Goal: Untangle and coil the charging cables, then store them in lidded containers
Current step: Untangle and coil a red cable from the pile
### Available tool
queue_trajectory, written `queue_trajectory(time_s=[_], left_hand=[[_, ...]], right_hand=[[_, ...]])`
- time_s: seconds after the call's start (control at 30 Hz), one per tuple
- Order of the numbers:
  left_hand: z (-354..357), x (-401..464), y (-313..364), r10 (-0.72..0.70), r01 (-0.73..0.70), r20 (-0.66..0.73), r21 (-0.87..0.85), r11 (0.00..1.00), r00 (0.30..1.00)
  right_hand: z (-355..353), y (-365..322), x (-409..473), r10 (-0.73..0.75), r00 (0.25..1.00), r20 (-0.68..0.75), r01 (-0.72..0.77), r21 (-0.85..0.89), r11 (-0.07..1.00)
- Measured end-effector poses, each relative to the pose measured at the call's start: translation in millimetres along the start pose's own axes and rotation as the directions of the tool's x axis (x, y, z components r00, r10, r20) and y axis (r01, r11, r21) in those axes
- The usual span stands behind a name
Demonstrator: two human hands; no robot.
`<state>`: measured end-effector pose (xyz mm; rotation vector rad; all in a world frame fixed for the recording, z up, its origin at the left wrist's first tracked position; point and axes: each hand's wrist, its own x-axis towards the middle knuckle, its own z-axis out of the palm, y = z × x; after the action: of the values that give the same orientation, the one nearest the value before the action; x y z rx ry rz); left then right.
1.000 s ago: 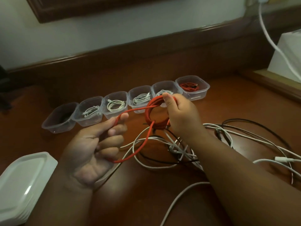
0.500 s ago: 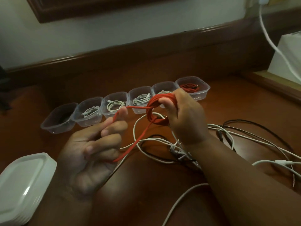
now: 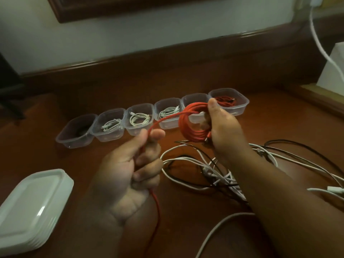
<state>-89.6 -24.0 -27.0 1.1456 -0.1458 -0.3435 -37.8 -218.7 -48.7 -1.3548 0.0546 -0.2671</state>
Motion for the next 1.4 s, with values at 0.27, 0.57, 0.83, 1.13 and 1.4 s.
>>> queue_trajectory(time_s=[0.27, 0.57, 0.83, 1.13, 1.4], left_hand=[[11, 27, -35, 0.228, -0.145, -0.215, 0.342, 0.928, 0.950], [19, 30, -43, 0.484, -0.275, -0.296, 0.539, 0.796, 0.823], [30, 18, -49, 0.313, -0.290, -0.217, 0.129, 0.948, 0.925], [27, 19, -42, 0.220, -0.235, -0.096, -0.185, 0.954, 0.971], [27, 21, -47, 0.156, -0.164, -0.051, -0.252, 0.954, 0.986]], right_hand=[[11, 1, -7, 0.329, 0.908, 0.261, -0.416, 0.451, 0.790], [27, 12, -23, 0.279, 0.935, 0.218, -0.347, 0.416, 0.841], [33, 21, -31, 0.070, 0.998, 0.002, -0.070, 0.093, 0.993], [31, 23, -36, -0.133, 0.986, 0.098, 0.136, -0.022, 0.990], [22, 28, -36, -0.670, 0.709, 0.221, 0.694, -0.391, 0.605]])
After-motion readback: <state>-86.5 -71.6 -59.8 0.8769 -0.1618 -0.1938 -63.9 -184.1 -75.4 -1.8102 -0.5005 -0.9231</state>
